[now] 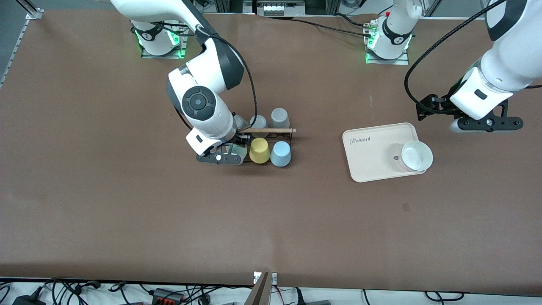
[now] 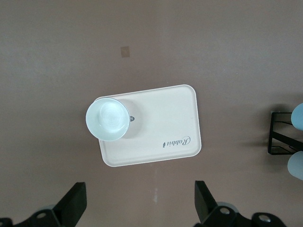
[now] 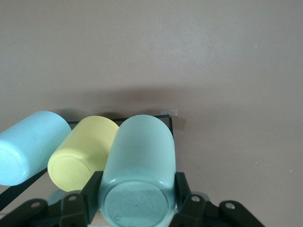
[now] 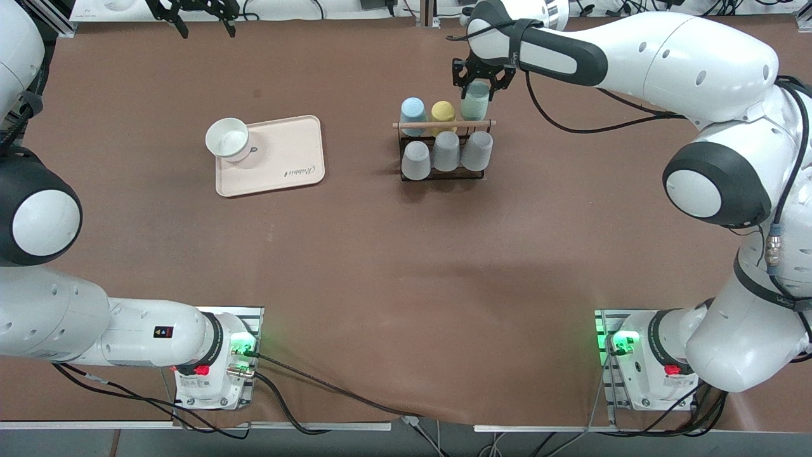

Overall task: Hang scattered cups on rack with three cups
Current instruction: 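Hang the teal cup on the rack beside the yellow cup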

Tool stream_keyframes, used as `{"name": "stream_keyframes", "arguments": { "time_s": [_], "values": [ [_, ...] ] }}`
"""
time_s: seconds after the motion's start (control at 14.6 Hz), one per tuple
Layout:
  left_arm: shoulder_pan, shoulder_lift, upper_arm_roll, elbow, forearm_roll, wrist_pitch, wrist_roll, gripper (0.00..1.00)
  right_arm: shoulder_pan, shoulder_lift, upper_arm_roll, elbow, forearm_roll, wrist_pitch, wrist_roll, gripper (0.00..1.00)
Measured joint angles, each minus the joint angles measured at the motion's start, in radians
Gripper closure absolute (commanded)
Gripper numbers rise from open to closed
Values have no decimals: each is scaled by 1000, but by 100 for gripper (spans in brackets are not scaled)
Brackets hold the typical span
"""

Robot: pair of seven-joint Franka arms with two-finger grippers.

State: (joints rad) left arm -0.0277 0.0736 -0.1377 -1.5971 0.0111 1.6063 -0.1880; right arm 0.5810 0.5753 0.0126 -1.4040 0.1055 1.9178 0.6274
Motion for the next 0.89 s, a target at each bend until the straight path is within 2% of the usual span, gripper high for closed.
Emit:
{"name": "stream_keyframes", "arguments": {
  "time_s": [0.55,0.62,0.68,0.75,0.89],
  "values": [
    [0,0,0,0,0,1,23,0,5,60,0,3,18,4,1,71],
    [0,0,0,0,0,1,31,0,5,64,0,3,18,7,1,69],
    [0,0,1,0,0,1,37,0,5,68,0,3,18,8,1,41],
    [0,0,2,0,0,1,39,0,5,72,0,3,18,9,2,0],
    [0,0,3,0,0,1,41,0,5,75,0,4,18,10,7,0]
  ]
}}
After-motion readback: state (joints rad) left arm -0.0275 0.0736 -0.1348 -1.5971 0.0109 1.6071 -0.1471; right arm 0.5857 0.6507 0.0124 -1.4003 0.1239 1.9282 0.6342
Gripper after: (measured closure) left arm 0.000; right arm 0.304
